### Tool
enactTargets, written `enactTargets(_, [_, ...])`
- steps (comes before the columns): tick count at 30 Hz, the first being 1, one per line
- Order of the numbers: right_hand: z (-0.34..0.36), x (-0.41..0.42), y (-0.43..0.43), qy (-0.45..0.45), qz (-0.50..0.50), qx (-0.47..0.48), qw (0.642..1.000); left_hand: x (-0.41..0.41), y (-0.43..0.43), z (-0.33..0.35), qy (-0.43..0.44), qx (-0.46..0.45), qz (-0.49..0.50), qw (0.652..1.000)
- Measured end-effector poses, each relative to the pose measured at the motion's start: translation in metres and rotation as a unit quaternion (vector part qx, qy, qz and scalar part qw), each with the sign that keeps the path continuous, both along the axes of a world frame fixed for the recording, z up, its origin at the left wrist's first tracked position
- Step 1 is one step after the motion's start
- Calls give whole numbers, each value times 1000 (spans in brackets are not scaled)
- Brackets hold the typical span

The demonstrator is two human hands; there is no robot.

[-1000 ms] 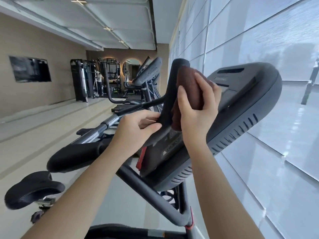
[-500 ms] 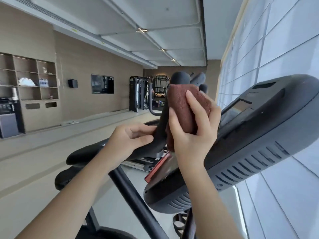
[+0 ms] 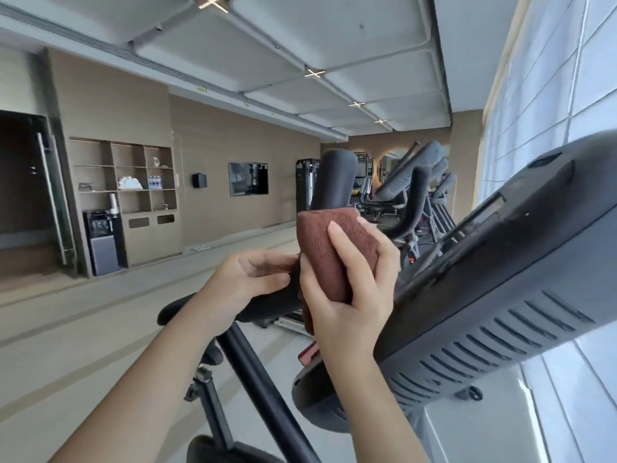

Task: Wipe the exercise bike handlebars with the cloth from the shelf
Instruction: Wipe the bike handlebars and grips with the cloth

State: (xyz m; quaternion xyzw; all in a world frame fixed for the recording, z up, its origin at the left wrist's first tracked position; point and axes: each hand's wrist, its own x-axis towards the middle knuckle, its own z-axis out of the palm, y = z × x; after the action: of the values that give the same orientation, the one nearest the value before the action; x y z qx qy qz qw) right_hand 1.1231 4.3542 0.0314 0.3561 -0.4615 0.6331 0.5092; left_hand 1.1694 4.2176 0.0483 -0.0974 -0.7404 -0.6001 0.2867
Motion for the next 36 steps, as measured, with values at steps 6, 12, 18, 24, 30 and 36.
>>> enactTargets(6, [36, -10, 0, -6, 42, -16, 999, 1, -2, 2, -18, 25, 4, 1000])
enactTargets(12, [-7, -1, -7, -27, 77, -5, 997, 5, -2, 1, -25, 24, 30, 999])
enactTargets(18, [43, -12, 9, -57, 118, -56, 990, 5, -5, 4, -54, 15, 33, 998])
enactTargets(24, [40, -10, 2, -97, 225, -43, 969, 5, -9, 7, -64, 8, 43, 997])
enactTargets(30, [28, 0, 0, -117, 219, -68, 966, 5, -6, 8, -57, 12, 24, 998])
enactTargets(36, [59, -11, 5, -103, 260, -66, 958, 5, -9, 7, -72, 22, 36, 997])
